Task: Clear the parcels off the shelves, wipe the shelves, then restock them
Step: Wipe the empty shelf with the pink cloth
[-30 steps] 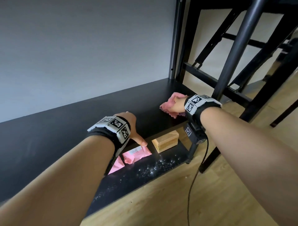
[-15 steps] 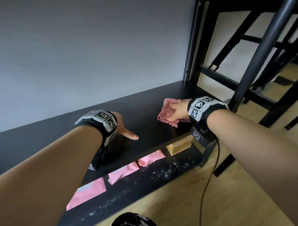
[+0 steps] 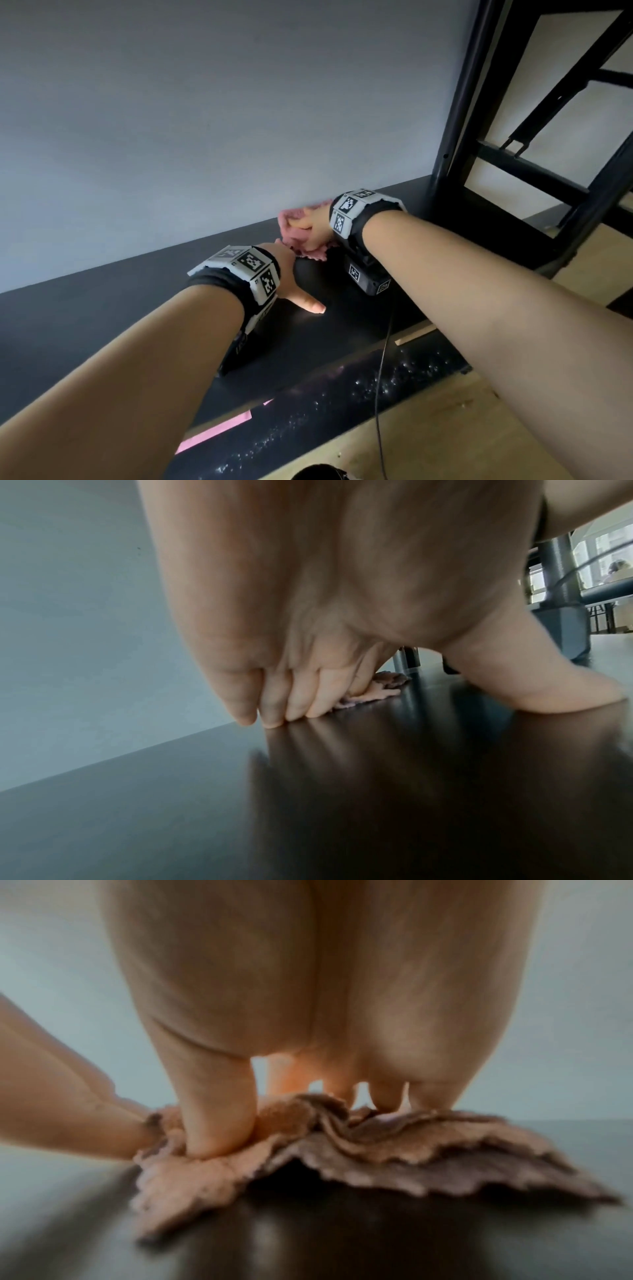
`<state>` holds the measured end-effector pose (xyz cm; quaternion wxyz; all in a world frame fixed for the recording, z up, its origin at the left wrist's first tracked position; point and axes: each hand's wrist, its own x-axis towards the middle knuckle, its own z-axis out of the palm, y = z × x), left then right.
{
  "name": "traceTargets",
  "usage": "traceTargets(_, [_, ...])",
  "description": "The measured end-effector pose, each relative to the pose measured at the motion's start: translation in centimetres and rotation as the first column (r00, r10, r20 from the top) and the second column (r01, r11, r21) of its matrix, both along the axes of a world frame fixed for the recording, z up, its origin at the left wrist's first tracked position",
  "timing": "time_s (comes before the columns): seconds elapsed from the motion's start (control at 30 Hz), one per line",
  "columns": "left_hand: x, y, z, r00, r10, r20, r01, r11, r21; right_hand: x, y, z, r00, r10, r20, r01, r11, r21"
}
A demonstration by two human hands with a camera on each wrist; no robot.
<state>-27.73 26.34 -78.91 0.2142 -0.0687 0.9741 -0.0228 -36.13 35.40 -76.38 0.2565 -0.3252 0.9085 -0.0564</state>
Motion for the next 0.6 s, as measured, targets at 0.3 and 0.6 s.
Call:
traceTargets(0.3, [-0.2, 0.0, 0.2, 1.000, 0.021, 0.014, -0.020, 0.999, -0.032, -3.4, 3.3, 0.0, 0.991, -0.110, -0.081, 0.108, 0.994, -0.028])
traceTargets(0.6, [-1.8, 0.6, 0.4, 0.999, -0.001, 0.040, 0.001, 1.000, -0.013, -1.3, 2.8, 1.3, 0.986, 0.072, -0.150, -0.059, 0.994, 0.092])
